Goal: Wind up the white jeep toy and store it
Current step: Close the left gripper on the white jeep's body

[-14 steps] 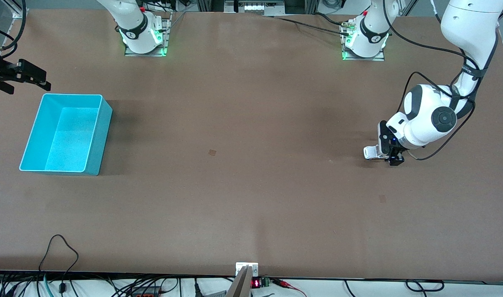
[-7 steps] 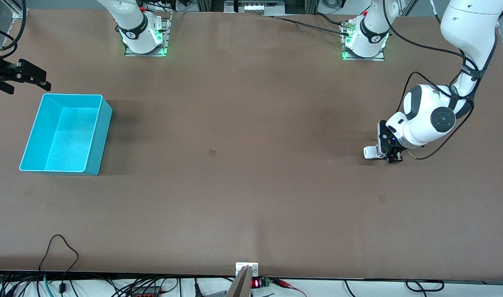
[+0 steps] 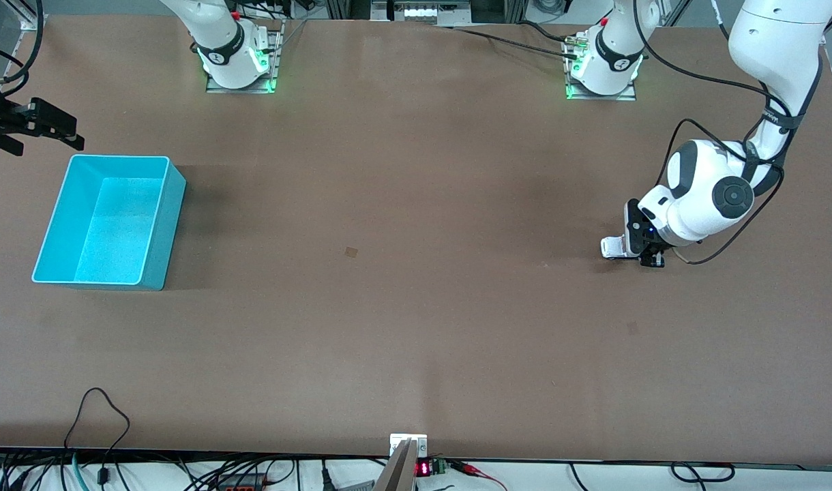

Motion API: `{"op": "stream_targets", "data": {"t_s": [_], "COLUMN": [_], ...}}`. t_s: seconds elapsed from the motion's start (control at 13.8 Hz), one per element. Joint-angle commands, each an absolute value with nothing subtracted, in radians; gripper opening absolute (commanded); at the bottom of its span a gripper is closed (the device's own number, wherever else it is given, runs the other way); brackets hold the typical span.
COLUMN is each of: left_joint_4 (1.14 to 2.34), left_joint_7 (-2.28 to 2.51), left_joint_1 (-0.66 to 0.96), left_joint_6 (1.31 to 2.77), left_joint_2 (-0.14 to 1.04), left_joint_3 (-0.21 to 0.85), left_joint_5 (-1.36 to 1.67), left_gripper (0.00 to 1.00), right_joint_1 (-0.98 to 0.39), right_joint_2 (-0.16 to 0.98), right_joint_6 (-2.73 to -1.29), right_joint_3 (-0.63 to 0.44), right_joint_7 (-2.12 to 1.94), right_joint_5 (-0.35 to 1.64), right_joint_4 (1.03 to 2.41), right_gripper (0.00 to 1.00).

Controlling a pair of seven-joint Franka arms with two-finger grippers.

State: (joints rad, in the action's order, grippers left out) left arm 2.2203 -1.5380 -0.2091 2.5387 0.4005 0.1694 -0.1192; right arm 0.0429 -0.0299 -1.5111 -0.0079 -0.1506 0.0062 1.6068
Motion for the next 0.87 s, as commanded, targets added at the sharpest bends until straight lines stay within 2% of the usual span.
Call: {"op": "stream_targets", "data": {"t_s": [0.0,0.14,0.51,0.8], "left_joint_4": [2.227,2.226,2.227,2.227], "left_joint_7": [-1.552,-1.549,-1.528,-1.482], "left_joint_1": [-0.221,-0.222,-0.225,-0.227], "left_joint_6": [2.546,2.559,2.565,2.563], "left_joint_2": [0.403,0.402,0.397,0.397], "left_joint_3": [0.181,0.179,0.179,0.179], "left_joint_5": [-0.144,-0.144,-0.143,-0.143], "left_gripper": [0.16,0.10,0.01,0.00], "right_joint_1": [0.051,0.051,0.052,0.051], "right_joint_2": [-0.025,-0.025,-0.025,-0.025], "right_joint_6": [-1.494,-1.494,-1.494,-1.494], "right_joint_3": [0.000,0.000,0.000,0.000], "right_joint_7": [-0.141,-0.141,-0.141,-0.141], "right_joint_5": [0.009,0.008,0.009,0.009], "right_joint_4": [1.591,1.592,1.591,1.591], "right_gripper": [1.00,1.00,1.00,1.00]}}
